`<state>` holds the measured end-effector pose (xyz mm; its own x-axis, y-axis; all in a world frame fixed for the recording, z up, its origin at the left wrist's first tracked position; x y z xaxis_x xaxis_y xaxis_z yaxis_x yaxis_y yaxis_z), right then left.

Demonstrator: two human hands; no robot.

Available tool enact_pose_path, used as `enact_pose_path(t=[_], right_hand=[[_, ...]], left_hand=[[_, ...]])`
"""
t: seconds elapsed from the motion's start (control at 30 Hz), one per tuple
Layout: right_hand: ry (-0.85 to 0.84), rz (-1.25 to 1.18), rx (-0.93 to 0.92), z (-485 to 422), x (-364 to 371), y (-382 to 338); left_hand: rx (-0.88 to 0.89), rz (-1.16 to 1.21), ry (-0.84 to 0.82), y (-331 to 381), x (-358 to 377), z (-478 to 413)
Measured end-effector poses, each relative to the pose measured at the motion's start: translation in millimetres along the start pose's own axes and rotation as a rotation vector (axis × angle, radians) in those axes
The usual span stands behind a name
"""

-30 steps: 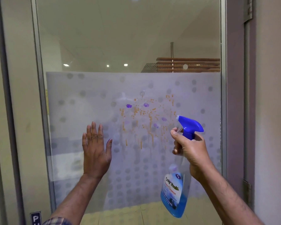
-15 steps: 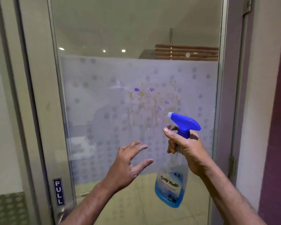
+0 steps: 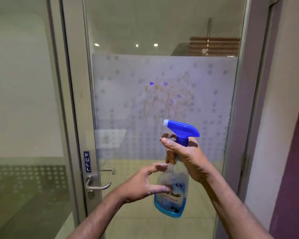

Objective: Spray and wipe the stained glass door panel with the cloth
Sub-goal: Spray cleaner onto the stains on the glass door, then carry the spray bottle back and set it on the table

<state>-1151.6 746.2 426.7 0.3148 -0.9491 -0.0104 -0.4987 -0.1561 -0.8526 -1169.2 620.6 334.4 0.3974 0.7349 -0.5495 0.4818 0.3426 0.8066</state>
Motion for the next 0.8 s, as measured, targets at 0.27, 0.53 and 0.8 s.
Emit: enact_pose_path(t=[0.27, 0.53, 0.8], right_hand=[[-0.082, -0.101, 0.027, 56.7, 33.1, -16.0], [-0.055, 0.026, 0.085, 109.5, 97.8, -28.7], [-0.193, 0.091, 0.125, 197.2, 187.2, -40.6]], left_hand=[[-0.130, 0.031, 0.071, 19.6, 39.1, 75.2], [-0.151, 0.032, 0.245, 43.8, 33.8, 168.8], [-0.062, 0.048, 0.392, 73.3, 23.6, 287.3]])
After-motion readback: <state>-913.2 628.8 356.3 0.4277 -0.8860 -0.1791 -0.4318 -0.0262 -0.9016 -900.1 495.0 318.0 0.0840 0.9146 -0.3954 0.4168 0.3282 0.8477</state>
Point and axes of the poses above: each hand's wrist, its own z-axis away from the middle knuckle, its own x-axis out of the palm, y = z × x, the point moved 8 cm from there along -z, towards the middle knuckle, and after that the axes turned 6 degrees about -y, right-handed, at the moved point
